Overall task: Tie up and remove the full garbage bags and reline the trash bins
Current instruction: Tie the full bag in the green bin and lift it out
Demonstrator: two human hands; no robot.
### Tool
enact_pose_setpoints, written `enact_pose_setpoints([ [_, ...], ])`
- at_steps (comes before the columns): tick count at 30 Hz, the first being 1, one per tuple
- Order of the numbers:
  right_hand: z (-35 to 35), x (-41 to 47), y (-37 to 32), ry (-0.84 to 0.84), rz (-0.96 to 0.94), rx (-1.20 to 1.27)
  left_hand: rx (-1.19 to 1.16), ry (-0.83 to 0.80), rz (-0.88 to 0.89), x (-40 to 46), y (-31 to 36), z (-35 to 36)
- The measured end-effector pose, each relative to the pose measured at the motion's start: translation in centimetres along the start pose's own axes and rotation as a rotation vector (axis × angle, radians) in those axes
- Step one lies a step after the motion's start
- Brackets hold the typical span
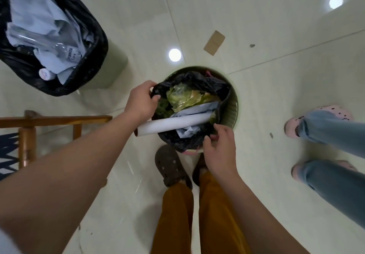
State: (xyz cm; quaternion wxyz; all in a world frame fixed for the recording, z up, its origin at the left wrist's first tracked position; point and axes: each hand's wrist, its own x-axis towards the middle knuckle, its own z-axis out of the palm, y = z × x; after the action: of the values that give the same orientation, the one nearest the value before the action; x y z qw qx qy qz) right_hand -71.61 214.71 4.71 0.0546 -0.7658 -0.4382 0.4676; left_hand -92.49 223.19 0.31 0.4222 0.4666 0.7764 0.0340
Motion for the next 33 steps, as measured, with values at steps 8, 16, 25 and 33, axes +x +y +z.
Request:
enact_pose_setpoints([
  [8,-2.1,0.9,-2.0,0.023,-0.031,0.062,0.15,0.04,-0.141,-2.3,-0.2,-1.1],
  [16,-3.3,1.9,-3.0,0.03,-0.059,0.056,-0.307,0.023,-0.141,-4.3,-0.3,-0.9],
  [25,-2.7,1.3,-1.1,-0.093,0.104,-0.138,-0.261,0.017,-0.297,-4.5,-1.0,-0.7],
  [33,-3.3,1.3,-1.9,-0.102,0.078,-0.013,-0.402,-0.021,-0.284,-5.5,1.2,-2.1],
])
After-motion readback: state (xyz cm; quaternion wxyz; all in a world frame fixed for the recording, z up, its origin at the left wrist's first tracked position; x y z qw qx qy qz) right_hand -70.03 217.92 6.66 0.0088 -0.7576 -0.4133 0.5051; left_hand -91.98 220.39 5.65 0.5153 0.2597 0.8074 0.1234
